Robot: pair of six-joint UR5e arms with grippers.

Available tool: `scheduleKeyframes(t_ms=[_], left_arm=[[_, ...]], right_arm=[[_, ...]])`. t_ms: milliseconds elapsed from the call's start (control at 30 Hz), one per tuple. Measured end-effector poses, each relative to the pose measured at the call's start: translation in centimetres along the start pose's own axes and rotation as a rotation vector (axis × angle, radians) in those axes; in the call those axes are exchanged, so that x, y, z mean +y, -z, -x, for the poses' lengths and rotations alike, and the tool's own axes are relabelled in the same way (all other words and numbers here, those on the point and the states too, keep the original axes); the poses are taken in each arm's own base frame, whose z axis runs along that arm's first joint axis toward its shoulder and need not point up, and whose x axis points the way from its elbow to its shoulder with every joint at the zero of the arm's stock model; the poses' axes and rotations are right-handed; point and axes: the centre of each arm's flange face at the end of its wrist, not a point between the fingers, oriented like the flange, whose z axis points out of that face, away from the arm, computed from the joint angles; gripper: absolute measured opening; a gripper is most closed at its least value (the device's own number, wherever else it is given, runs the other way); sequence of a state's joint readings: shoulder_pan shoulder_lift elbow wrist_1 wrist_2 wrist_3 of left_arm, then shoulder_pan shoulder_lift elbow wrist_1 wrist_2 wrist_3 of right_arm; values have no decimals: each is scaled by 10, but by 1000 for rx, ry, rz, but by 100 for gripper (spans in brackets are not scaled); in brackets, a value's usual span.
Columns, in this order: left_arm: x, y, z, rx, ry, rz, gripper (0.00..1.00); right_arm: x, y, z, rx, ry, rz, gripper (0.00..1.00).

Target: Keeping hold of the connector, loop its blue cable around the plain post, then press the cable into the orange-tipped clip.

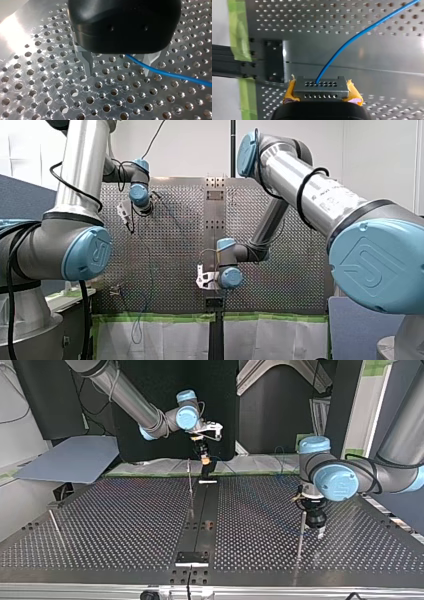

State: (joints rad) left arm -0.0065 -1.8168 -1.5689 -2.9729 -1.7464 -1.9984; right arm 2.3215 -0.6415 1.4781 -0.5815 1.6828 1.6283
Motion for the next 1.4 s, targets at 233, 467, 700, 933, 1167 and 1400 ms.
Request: scheduleKeyframes(t_ms=[233, 467, 700, 933, 1167, 1400], left_arm=[[0, 0, 0, 0, 0, 0, 98], [0, 0, 0, -2, 1, -1, 98], [0, 0, 0, -1, 0, 1, 98], [0, 0, 0, 0, 0, 0, 98], [0, 0, 0, 1, 0, 0, 98], [0, 0, 0, 2, 0, 0, 98]], right_arm=[[14, -9, 38, 3, -16, 58, 0], [28, -14, 75, 7, -32, 116, 0], [48, -19, 118, 12, -70, 156, 0], [65, -18, 163, -11, -79, 181, 0], [75, -11, 204, -47, -76, 203, 0], [84, 5, 251, -96, -71, 221, 0]])
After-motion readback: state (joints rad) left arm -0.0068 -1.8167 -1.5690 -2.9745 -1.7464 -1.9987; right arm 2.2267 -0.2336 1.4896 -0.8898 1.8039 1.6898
